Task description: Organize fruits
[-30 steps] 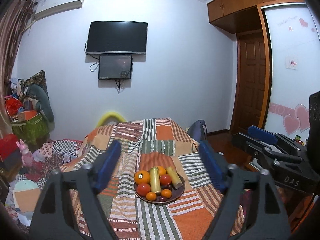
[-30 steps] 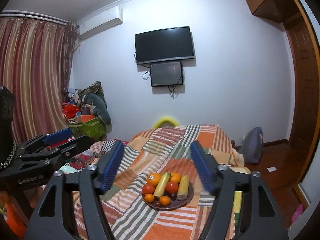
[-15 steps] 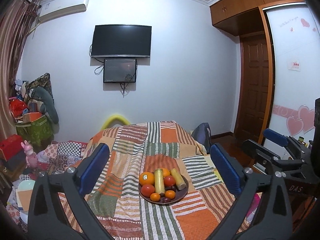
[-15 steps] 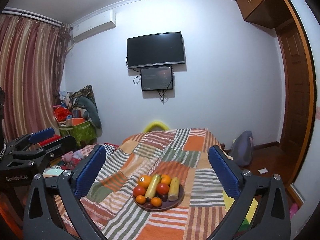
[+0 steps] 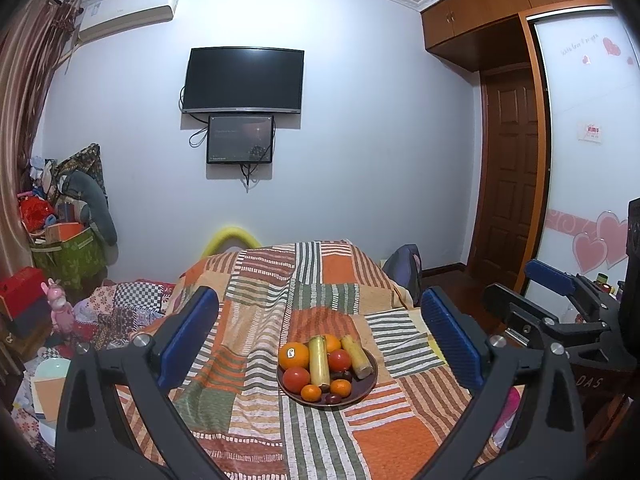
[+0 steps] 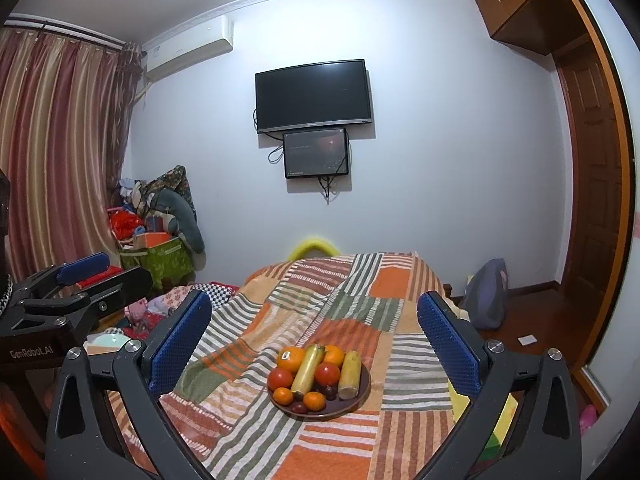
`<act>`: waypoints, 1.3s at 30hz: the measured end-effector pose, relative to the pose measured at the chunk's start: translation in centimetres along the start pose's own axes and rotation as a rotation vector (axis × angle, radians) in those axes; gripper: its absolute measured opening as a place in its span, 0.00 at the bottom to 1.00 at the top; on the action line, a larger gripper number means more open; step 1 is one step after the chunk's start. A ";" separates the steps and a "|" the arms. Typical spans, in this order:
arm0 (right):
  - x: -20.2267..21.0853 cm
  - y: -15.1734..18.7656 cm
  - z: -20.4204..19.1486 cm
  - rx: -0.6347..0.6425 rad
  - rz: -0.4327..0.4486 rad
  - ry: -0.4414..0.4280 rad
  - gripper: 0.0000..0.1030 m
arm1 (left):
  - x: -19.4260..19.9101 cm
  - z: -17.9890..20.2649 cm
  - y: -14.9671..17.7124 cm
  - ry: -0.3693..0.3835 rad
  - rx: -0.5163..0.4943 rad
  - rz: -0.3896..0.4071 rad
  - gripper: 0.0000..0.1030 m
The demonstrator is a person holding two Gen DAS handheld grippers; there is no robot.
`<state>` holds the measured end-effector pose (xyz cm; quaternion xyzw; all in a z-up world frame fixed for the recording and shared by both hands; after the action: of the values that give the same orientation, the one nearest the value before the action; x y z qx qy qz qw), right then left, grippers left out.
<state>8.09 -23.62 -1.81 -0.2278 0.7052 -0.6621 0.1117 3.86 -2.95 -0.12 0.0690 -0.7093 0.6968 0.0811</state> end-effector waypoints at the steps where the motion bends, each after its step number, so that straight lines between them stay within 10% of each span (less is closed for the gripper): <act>1: 0.0 0.0 0.0 -0.001 -0.001 -0.001 1.00 | 0.0 0.0 0.0 0.000 0.000 -0.001 1.00; 39: 0.1 -0.6 0.1 -0.005 0.003 0.007 1.00 | -0.2 0.0 0.0 0.005 0.003 -0.006 1.00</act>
<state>8.15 -23.82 -1.23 -0.2245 0.7075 -0.6610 0.1097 4.03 -2.91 -0.12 0.0694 -0.7077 0.6979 0.0848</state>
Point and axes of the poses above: each gripper's, at about its wrist camera, not at the fingertips, and x roughly against the way its jaws point, z to its right, y to its underside, the point moved 2 cm from there along -x, roughly the way its jaws point, and after that the axes turned 2 degrees about -y, right-handed, at the moved point
